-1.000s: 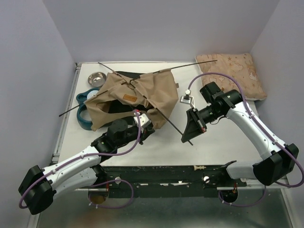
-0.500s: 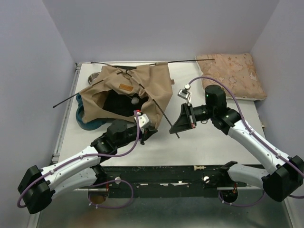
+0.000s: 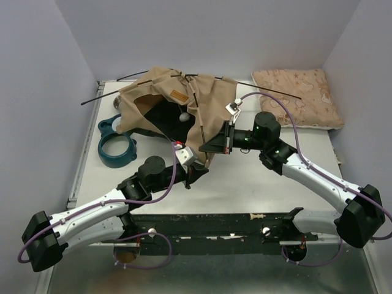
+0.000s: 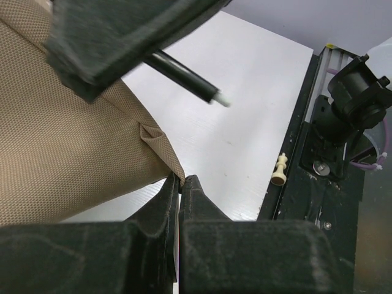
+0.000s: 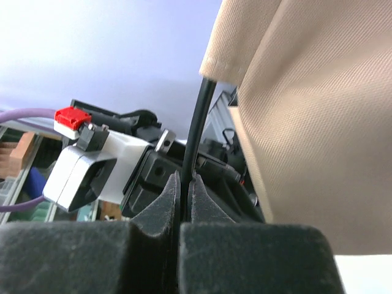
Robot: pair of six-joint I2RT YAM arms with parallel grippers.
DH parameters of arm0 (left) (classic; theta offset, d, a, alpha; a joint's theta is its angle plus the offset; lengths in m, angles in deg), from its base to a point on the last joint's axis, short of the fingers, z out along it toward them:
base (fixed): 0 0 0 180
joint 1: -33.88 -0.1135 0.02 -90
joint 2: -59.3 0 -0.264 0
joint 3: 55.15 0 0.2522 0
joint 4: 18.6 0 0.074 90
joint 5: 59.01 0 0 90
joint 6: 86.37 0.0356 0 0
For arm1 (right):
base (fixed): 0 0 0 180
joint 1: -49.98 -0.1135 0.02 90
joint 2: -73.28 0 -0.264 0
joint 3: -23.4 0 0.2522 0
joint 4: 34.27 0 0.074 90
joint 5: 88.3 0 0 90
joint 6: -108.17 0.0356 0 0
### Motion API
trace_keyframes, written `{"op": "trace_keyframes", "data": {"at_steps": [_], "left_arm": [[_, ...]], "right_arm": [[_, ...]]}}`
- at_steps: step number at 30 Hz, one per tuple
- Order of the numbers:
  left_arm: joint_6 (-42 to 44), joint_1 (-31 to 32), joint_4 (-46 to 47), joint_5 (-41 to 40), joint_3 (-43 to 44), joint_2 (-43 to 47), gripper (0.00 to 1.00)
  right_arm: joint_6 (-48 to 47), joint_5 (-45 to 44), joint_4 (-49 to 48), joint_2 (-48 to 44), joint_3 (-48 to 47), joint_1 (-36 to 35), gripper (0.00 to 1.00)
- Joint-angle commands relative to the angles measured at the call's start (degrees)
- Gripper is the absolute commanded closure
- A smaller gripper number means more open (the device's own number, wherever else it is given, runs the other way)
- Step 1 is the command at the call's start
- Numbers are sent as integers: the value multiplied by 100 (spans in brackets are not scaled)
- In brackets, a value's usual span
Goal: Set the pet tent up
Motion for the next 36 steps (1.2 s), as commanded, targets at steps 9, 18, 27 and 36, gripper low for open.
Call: {"op": "trace_keyframes", "data": {"at_steps": [9,18,27,36], "left_arm": [[-354,120,-53,304,157,281,100],[-380,85,-203,234,175,395,100],[-424,6,-150,155,148,378,100],[-486,-47,-71,155,192,334,100]], "right_arm": [[-1202,-1104,-1293,18,233,23,99],[-1414,-1104,-1407,54,426,23,99],[-1440,-1007,-1407,115,461,23,99],[-1449,-989,-1451,168,479,23,99]]}}
